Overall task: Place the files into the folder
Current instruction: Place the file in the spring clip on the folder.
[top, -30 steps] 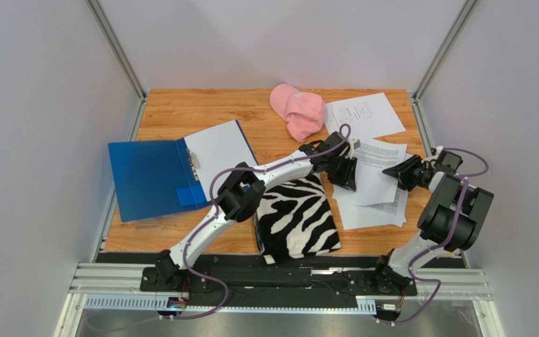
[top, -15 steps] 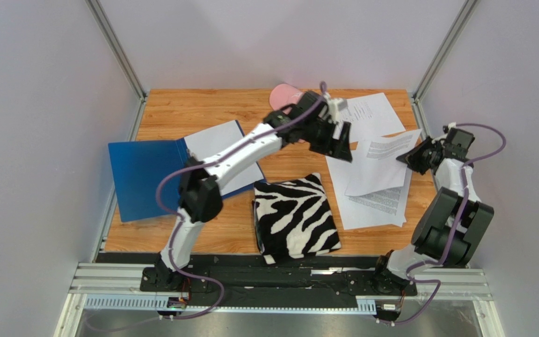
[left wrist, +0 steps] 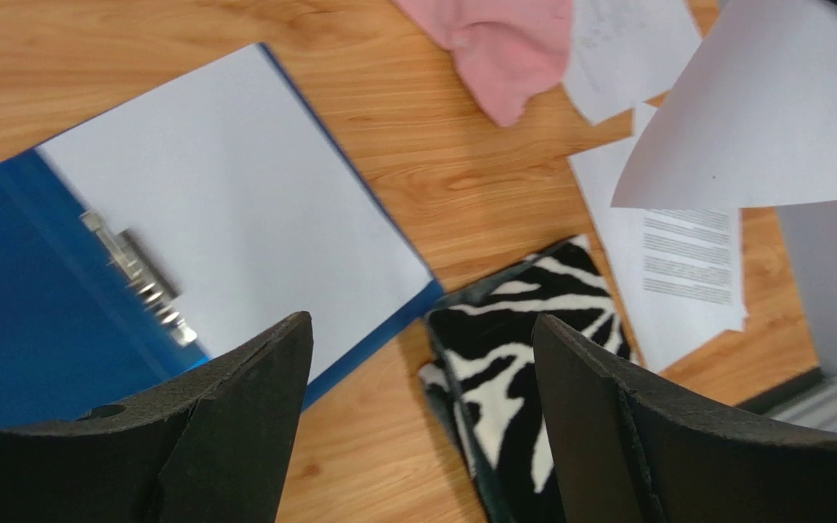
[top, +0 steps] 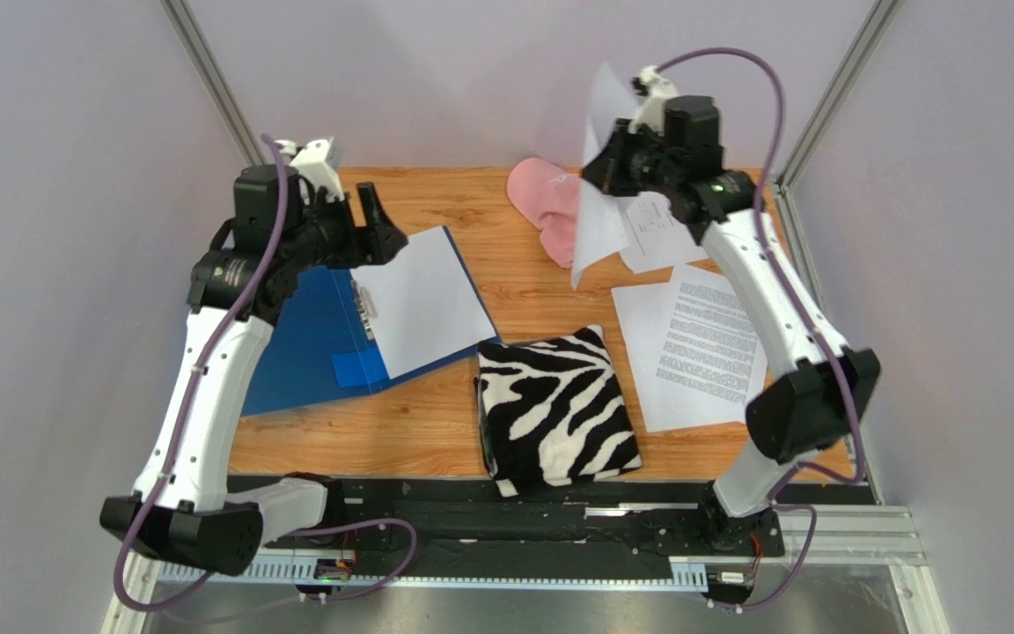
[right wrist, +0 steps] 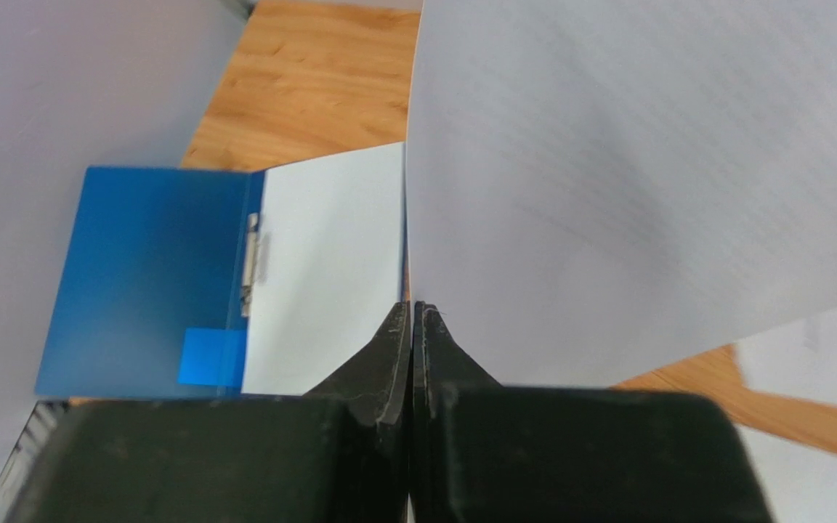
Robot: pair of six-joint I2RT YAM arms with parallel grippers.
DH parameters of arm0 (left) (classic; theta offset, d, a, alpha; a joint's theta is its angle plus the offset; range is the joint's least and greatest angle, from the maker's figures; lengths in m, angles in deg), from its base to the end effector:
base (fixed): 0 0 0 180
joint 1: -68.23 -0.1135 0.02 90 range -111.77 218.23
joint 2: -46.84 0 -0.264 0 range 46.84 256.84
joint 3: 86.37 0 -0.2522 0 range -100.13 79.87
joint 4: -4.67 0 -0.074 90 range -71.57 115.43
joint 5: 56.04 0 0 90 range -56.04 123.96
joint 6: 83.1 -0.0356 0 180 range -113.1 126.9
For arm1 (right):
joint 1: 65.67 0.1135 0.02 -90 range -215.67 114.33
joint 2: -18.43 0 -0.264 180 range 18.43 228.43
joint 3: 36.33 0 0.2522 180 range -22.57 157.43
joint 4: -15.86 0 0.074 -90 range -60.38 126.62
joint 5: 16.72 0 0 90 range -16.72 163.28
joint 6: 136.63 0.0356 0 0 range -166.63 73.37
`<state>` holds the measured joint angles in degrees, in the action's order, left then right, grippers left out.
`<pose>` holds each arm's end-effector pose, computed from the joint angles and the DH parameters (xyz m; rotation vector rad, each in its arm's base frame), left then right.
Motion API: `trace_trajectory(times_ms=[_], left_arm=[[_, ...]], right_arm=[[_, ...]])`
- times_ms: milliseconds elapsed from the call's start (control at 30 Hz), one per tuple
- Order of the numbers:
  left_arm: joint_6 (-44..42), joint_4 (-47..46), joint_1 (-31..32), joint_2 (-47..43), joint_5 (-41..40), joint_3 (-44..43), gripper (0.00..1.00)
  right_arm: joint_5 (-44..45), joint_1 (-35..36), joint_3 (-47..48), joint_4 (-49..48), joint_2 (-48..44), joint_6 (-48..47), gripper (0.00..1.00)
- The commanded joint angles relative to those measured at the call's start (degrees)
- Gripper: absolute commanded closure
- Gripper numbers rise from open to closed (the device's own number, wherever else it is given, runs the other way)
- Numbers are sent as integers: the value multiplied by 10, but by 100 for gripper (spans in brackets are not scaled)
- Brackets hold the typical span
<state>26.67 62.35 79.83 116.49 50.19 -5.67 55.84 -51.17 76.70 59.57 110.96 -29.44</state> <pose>0.2359 -0.0586 0.4349 0.0296 2.0985 -0.6265 0.3527 0.1022 0.4230 -0.1557 2.0098 0.6569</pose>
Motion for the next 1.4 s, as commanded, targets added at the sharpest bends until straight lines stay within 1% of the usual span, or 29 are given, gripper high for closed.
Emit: trace_trajectory(times_ms=[0,33,67,100,200,233,267,333,433,467,533,633,667,867,967,1067,1233,1367], left_arm=[[-53,85,-49,-51,-87,19,20],[-49,92,-65,-61,-110,26,21],[-42,91,-73,-71,-117,35,22],[-38,88,-80,-93,-123,56,22],[-22,71,-108,-128,-124,89,21],[-21,66,-112,-133,-118,92,20],[-19,66,-112,-135,-117,96,20],[-18,70,-112,-129,-107,98,20],[-12,57,-112,-123,-93,112,20],[-11,51,-125,-124,-89,117,20],[-8,33,-126,-125,-67,126,20],[3,21,-127,-116,-43,122,20],[6,20,-127,-110,-39,122,20],[3,13,-127,-106,-30,134,20],[-1,13,-126,-101,-28,134,20],[0,6,-127,-99,-29,138,20],[3,0,-126,-94,-18,143,20],[4,-2,-126,-100,-18,151,20]], right_arm=[[-51,100,110,10,136,-2,100],[-67,114,133,5,157,5,100],[-98,126,165,-8,182,13,100],[-118,151,180,-21,218,26,100],[-174,192,225,-59,284,66,100],[-192,199,228,-78,295,109,100],[-227,203,226,-126,305,130,100],[-241,208,217,-156,325,178,100],[-262,207,163,-254,341,235,100],[-277,207,157,-294,347,272,100],[-284,205,147,-326,362,301,100],[-285,192,115,-404,387,375,100],[-290,187,110,-449,403,391,100],[-286,168,125,-452,465,398,100],[-284,156,118,-464,487,405,100],[-291,154,136,-433,517,383,100],[-280,152,143,-407,541,356,100],[-259,152,133,-409,546,369,100]])
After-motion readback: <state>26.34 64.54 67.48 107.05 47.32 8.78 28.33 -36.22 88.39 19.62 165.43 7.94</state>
